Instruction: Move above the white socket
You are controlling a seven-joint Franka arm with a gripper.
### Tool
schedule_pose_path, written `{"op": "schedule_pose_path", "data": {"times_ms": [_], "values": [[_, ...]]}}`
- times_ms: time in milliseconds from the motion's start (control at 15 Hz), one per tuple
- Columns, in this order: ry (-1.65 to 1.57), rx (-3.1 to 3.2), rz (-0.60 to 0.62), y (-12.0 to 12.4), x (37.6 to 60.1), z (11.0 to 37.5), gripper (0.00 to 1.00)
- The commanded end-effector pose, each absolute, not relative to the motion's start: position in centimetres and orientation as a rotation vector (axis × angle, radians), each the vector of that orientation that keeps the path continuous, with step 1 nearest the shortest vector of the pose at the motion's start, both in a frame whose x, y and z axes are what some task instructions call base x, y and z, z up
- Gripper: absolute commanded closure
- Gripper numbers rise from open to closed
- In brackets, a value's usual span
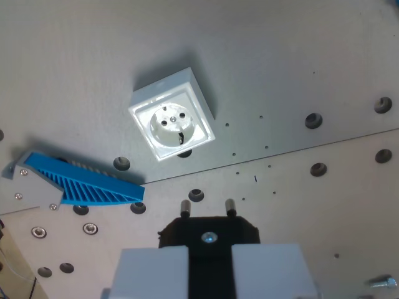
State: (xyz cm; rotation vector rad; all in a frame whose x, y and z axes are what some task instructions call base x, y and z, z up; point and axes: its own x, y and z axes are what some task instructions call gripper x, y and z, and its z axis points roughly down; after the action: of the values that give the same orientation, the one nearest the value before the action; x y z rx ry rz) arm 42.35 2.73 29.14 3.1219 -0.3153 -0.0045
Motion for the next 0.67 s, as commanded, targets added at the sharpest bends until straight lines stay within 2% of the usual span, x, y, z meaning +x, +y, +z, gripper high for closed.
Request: {"op": "schedule_pose_path", "data": {"times_ms": [67,667], "values": [[-0.316,3.122,-0.004,2.73,42.35,29.15,1.0],[-0.234,3.13,0.01,2.92,42.15,28.21,1.0]]}}
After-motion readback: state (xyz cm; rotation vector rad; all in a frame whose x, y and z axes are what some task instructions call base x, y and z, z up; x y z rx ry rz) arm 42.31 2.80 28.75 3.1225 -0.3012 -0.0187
